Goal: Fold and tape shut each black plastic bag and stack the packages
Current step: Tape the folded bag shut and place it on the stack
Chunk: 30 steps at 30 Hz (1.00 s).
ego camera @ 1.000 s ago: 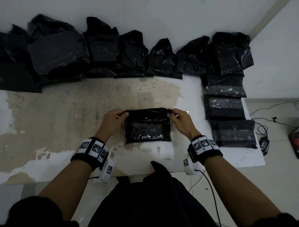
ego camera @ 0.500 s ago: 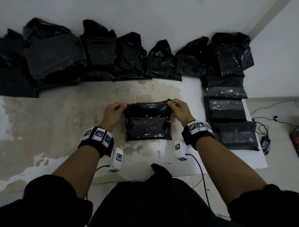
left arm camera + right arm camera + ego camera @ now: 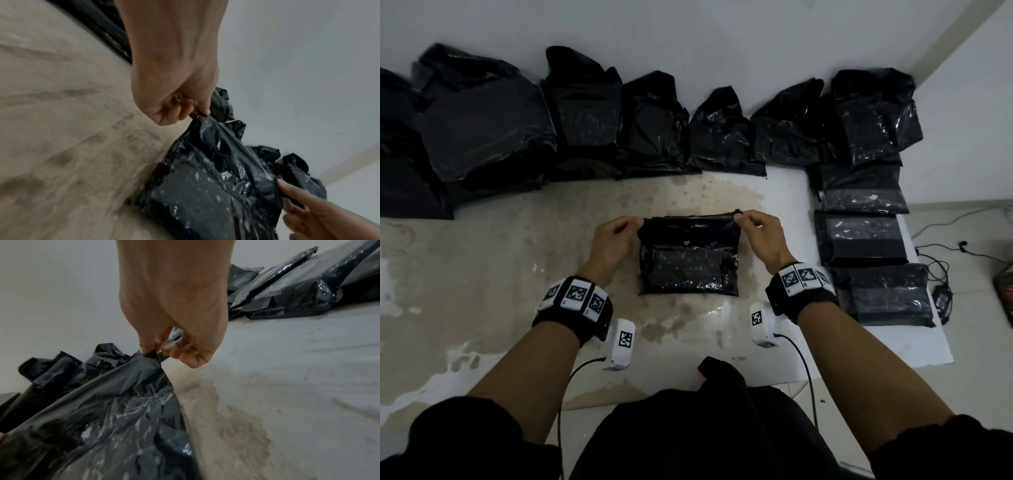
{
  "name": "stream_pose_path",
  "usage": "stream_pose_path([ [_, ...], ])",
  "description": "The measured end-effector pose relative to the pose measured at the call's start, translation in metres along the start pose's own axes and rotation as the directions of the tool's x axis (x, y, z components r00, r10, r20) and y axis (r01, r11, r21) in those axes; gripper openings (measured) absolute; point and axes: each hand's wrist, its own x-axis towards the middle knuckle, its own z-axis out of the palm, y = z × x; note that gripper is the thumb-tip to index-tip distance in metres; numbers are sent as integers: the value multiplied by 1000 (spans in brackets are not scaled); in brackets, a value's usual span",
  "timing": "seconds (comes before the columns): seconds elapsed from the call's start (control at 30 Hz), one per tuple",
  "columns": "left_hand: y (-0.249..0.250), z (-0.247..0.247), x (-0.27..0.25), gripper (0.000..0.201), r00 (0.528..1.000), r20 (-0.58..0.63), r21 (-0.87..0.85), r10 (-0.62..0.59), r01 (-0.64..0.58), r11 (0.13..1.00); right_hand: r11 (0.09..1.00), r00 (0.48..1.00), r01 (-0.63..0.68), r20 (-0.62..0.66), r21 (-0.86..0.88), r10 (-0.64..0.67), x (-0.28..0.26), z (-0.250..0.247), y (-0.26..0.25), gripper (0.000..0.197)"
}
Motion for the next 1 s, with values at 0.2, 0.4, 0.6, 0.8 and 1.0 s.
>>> stream_pose_path([
  [0.2, 7, -26, -32, 15, 982, 185, -18, 32, -29, 999, 991, 979, -47, 203, 125, 21, -34, -25, -17, 18],
  [0.4, -23, -37, -65, 17, 966, 249, -20, -71, 78, 997, 995, 940, -101, 328, 13, 91, -63, -33, 5, 17],
  [0.6, -43, -36, -75, 23, 972, 206, 108, -116, 95, 990, 988, 943, -60, 316, -140, 102, -69, -27, 24, 20],
  [0.8, -61, -22, -71, 8, 982, 175, 168, -70, 40, 985, 984, 979, -72, 179, -163, 101, -71, -7, 34, 13],
  [1.0, -75, -16, -79, 13, 985, 158, 356, 75, -128, 926, 971, 997, -18, 62, -240, 34, -76, 11, 50, 22],
])
